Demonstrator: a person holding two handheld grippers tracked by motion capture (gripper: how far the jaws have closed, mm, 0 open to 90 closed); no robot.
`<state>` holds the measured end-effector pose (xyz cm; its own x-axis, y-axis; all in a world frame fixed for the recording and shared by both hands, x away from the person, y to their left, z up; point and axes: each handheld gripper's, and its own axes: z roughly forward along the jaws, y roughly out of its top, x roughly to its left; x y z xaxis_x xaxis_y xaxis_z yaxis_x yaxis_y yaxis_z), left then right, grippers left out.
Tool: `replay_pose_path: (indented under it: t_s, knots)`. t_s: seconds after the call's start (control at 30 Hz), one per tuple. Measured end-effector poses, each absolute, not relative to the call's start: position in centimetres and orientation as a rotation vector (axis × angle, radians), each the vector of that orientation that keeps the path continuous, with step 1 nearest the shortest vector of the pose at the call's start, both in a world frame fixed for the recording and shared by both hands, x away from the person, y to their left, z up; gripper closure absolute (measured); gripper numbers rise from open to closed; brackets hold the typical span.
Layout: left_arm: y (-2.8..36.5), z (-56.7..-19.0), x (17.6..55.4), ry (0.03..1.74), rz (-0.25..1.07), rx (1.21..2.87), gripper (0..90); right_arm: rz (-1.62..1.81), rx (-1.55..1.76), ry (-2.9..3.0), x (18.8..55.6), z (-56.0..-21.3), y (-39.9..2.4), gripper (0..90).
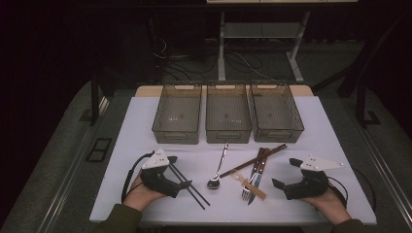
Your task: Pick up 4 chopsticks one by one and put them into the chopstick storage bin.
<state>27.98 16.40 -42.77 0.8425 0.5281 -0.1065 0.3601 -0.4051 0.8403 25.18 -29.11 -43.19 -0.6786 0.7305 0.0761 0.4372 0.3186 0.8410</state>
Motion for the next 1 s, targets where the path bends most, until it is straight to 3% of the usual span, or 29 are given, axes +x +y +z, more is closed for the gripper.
replay_pose_path:
  t_s: [0.3,0.5,0.7,1.0]
  knots:
    - [16.6,-42.7,28.1,0.67,0.237,2.045,1.9,1.292,1.043,2.274,25.3,-43.2,-29.2,1.0]
    - [17.1,-42.6,28.4,0.697,0.272,2.065,8.9,1.29,1.044,2.287,25.4,-43.3,-29.3,1.0]
    - [18.4,-42.6,28.5,0.737,0.318,2.094,21.9,1.293,1.038,2.281,25.3,-43.1,-29.2,1.0]
    - [20.4,-42.6,29.1,0.801,0.364,2.122,54.3,1.29,1.038,2.287,25.4,-43.2,-29.2,1.0]
